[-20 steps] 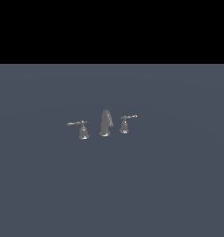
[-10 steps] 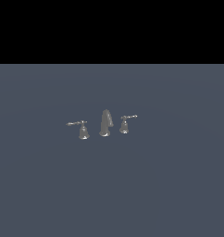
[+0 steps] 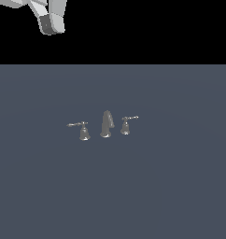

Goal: Turn on the faucet by rotating a designated handle.

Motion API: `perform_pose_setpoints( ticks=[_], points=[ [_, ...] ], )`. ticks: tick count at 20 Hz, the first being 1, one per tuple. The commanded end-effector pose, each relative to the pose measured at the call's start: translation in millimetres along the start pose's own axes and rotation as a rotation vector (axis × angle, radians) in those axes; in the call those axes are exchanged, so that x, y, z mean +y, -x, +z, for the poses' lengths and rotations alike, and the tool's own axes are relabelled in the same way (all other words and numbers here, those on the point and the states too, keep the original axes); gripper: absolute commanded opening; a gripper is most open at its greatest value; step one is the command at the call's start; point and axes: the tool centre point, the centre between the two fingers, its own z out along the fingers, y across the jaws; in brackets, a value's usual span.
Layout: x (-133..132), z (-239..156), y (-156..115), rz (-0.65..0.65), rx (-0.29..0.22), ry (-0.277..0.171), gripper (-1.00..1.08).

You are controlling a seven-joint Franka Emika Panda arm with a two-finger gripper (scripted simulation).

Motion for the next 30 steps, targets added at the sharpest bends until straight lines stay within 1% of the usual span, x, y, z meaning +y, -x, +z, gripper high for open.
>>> perform_pose_setpoints(
  ticks=[1, 15, 30],
  points=[
    [-14, 15, -4, 0.050, -0.001, -0.004, -1.00],
    [-83, 91, -40, 0.302, -0.006, -0.024, -1.00],
    [-136, 159, -90, 0.534, -0.007, -0.037, -1.00]
  ],
)
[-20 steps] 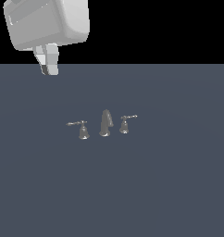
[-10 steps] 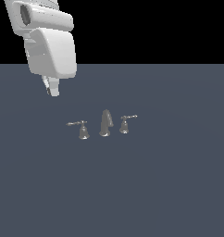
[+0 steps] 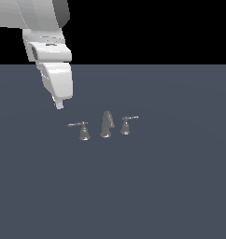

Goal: Turn on the faucet by rotating a designated handle.

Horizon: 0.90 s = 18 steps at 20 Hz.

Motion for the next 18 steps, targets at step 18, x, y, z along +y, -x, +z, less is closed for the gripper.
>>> perform_pose_setpoints(
  ticks=[18],
  points=[
    [-81, 90, -50, 0.306, 0.009, -0.012, -1.00]
  ],
)
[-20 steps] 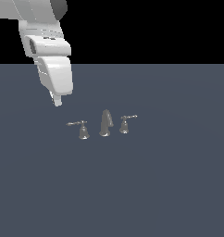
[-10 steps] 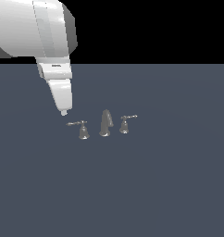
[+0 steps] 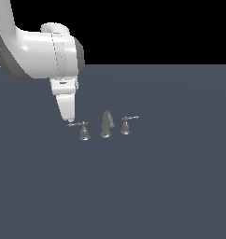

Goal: Turn on the faucet by rotating a designated handle.

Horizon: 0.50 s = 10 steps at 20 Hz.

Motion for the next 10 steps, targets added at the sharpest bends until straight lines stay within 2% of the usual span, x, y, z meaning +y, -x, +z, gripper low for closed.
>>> perform_pose_setpoints(
  ticks=[1, 10],
  points=[
    [-9, 8, -4, 0.029, 0.001, -0.002, -1.00],
    [-21, 19, -10, 0.071, -0.001, -0.005, -1.00]
  ],
)
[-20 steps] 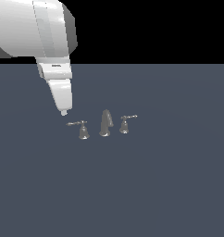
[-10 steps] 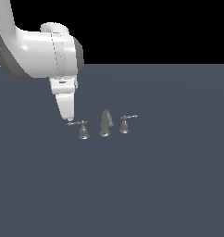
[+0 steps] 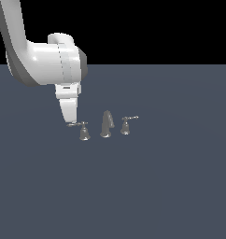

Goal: Turn on the faucet by rotating a designated handle.

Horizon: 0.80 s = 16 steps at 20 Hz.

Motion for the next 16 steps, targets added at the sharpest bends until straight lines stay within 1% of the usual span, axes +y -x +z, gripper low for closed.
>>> perform_pose_setpoints(
  ticks=[1, 5, 16],
  points=[
    [-1, 0, 0, 0.003, 0.000, -0.001, -1.00],
    [-1, 0, 0, 0.003, 0.000, -0.001, -1.00],
    [31, 0, 16, 0.003, 0.000, -0.001, -1.00]
  ],
)
